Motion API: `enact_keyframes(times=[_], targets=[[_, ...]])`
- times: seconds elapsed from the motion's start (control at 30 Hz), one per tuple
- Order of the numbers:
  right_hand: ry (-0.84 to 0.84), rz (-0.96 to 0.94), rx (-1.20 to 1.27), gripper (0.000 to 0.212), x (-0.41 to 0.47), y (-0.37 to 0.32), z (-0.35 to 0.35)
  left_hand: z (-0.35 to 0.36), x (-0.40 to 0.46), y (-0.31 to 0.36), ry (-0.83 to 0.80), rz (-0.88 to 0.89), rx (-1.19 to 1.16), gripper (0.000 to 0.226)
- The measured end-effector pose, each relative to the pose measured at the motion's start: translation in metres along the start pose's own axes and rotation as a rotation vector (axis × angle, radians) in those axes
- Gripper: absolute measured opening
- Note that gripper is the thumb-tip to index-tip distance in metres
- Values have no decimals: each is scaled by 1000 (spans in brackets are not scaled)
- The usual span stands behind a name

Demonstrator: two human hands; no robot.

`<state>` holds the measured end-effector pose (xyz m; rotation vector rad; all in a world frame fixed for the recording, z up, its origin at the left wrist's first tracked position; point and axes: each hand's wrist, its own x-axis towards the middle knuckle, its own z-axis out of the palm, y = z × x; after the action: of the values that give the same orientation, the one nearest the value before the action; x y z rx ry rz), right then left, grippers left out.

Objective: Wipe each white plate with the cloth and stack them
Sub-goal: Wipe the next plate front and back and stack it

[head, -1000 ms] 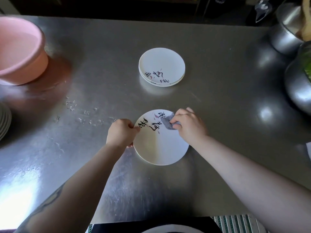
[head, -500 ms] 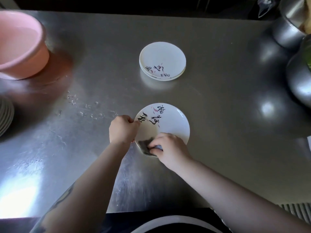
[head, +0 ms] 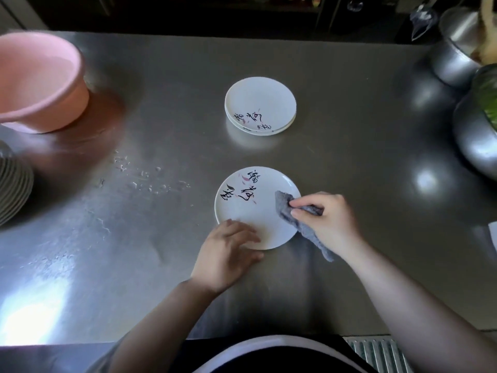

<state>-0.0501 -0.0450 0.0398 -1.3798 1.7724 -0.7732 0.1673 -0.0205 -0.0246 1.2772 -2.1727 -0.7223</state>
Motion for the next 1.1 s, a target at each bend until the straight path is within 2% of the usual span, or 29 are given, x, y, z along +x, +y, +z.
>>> enact_keyframes(times=[0.1,0.23,0.33,0.47,0.67,0.77,0.87,1.0,1.1], targets=[[30,5,46,18,-3,5,4,7,-1,-11,-23,39,54,27],[67,-3,58,21,-6,10,4,8,2,-21,63,70,110,19],[84,1,74,22,-8,10,1,7,2,-24,93,208,240,12],[115,-26,99,22,-11,3,-5,-4,8,-21,187,316,291,17],[166,-109,143,20,-7,-21,-19,-30,38,0,316,284,287,25],[170,-156,164,23,-2,-37,-26,-47,53,11,333,248,237,21],[183,-199,180,24,2,-53,-33,-64,63,25,334,133,120,25],[207,-283,245,25,5,-77,-42,-90,72,51,408,-111,-190,17],[266,-381,307,23,8,-100,-48,-114,86,73,517,-165,-489,11]])
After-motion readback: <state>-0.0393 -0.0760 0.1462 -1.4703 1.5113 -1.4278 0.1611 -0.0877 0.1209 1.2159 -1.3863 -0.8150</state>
